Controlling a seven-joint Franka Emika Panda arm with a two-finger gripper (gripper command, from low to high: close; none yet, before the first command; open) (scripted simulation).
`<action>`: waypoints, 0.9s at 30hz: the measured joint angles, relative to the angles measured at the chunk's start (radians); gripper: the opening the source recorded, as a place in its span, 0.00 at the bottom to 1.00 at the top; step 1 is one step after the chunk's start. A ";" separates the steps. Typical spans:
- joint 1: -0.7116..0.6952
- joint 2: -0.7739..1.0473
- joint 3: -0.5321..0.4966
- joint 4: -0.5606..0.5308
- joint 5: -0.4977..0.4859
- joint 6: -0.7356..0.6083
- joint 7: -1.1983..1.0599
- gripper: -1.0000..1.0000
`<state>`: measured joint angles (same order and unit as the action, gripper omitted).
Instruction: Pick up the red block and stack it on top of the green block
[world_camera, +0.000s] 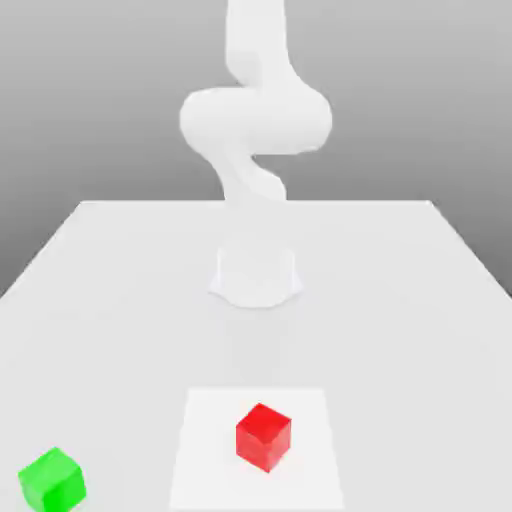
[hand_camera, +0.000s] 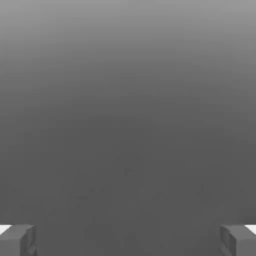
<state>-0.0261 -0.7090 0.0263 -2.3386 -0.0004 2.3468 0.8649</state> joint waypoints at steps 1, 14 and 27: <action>-0.011 0.039 0.011 -0.017 -0.001 0.020 0.028 0.50; -0.113 0.514 0.122 -0.217 -0.031 0.264 0.387 0.50; -0.071 0.985 0.069 -0.304 -0.113 0.570 0.644 0.50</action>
<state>-0.0974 0.2759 0.0957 -2.6430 -0.1134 2.9171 1.5091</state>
